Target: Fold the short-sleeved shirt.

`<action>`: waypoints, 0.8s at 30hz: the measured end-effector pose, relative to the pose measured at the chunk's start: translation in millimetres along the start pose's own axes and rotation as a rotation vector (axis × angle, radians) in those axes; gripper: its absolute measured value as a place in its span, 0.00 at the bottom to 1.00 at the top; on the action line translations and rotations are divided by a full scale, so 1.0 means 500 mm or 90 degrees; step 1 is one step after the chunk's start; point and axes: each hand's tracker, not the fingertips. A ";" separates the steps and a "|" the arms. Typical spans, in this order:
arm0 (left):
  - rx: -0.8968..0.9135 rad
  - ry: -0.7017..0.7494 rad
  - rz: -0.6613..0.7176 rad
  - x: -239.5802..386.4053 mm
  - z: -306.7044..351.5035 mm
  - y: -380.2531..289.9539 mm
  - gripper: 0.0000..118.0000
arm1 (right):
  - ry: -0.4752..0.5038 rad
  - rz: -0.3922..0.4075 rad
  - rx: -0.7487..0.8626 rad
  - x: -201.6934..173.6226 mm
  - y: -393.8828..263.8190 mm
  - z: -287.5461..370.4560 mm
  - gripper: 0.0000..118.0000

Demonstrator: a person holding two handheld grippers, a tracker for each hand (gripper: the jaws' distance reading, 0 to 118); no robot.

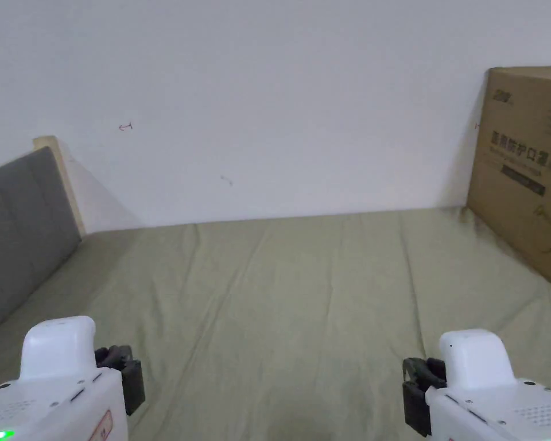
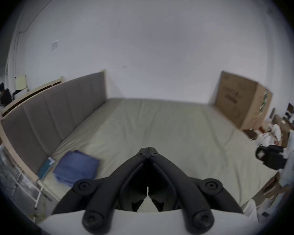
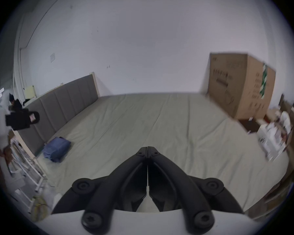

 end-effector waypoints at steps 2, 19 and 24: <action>0.039 0.024 -0.019 0.050 0.028 -0.001 0.00 | -0.018 0.013 0.028 -0.004 0.004 0.026 0.00; 0.199 0.043 -0.078 0.180 0.113 -0.038 0.00 | -0.057 0.002 0.155 0.023 0.027 0.118 0.01; 0.186 0.023 -0.055 0.173 0.107 -0.039 0.00 | -0.068 0.011 0.150 0.029 0.026 0.117 0.03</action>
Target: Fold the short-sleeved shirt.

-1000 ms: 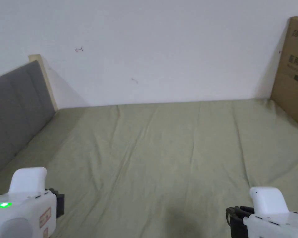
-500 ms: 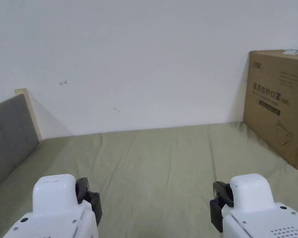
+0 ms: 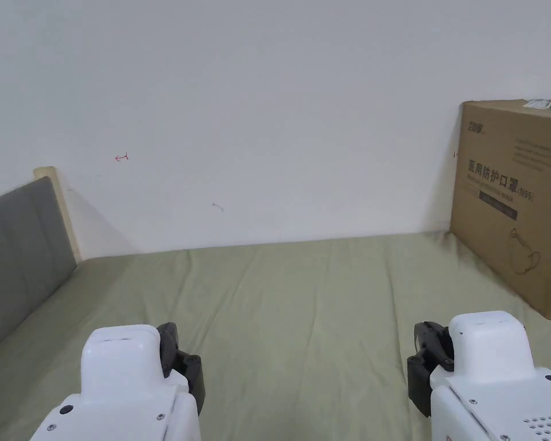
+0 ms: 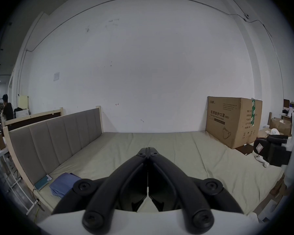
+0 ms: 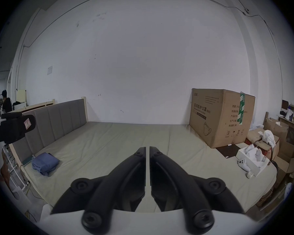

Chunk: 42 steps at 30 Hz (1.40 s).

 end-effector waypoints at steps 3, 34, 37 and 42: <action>0.006 -0.006 -0.005 -0.001 0.001 -0.002 0.15 | 0.003 -0.003 -0.003 0.000 -0.001 -0.003 0.29; -0.014 -0.017 -0.052 0.006 -0.021 -0.005 0.99 | -0.039 -0.005 0.018 0.002 0.015 -0.007 0.98; -0.021 -0.022 -0.052 0.009 -0.018 -0.005 0.99 | -0.032 -0.008 0.017 0.000 0.013 -0.005 0.98; -0.037 -0.041 -0.016 0.012 -0.016 0.002 0.99 | -0.032 -0.005 0.010 -0.005 0.009 -0.007 0.98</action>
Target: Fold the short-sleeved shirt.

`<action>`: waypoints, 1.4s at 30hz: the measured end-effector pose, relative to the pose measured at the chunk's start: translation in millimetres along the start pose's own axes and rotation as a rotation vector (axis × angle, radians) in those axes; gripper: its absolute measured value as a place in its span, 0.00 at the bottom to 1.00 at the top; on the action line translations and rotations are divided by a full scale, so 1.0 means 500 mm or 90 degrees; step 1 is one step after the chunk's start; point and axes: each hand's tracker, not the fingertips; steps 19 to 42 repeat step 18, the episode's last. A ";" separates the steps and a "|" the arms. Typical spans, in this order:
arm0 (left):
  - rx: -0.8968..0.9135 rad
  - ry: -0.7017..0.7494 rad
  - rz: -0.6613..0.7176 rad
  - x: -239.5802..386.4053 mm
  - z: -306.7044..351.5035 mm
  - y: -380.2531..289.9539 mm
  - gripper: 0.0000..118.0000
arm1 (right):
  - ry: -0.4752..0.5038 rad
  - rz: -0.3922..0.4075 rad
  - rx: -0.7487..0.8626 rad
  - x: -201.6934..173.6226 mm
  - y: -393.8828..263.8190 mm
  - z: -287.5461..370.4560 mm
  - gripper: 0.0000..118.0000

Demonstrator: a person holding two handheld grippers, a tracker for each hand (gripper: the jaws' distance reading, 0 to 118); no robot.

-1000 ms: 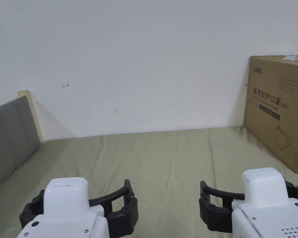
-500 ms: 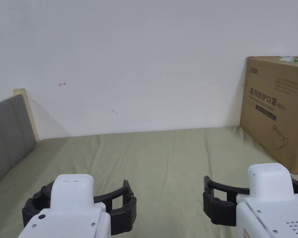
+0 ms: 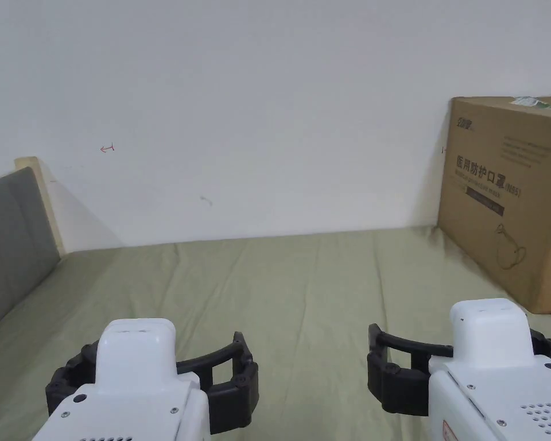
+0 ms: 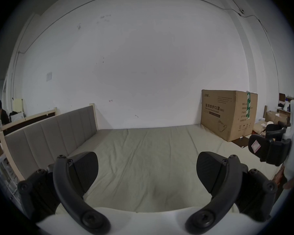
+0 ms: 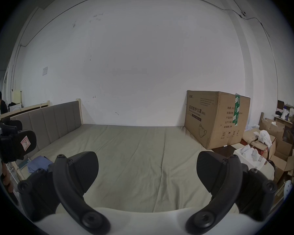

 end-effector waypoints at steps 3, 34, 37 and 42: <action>0.002 -0.011 0.006 -0.004 -0.001 0.000 0.99 | 0.004 -0.005 0.000 0.000 -0.002 0.001 0.98; 0.008 0.029 -0.031 0.011 -0.007 -0.003 0.99 | -0.007 0.002 -0.009 0.005 -0.007 -0.007 0.98; 0.008 0.029 -0.031 0.011 -0.007 -0.003 0.99 | -0.007 0.002 -0.009 0.005 -0.007 -0.007 0.98; 0.008 0.029 -0.031 0.011 -0.007 -0.003 0.99 | -0.007 0.002 -0.009 0.005 -0.007 -0.007 0.98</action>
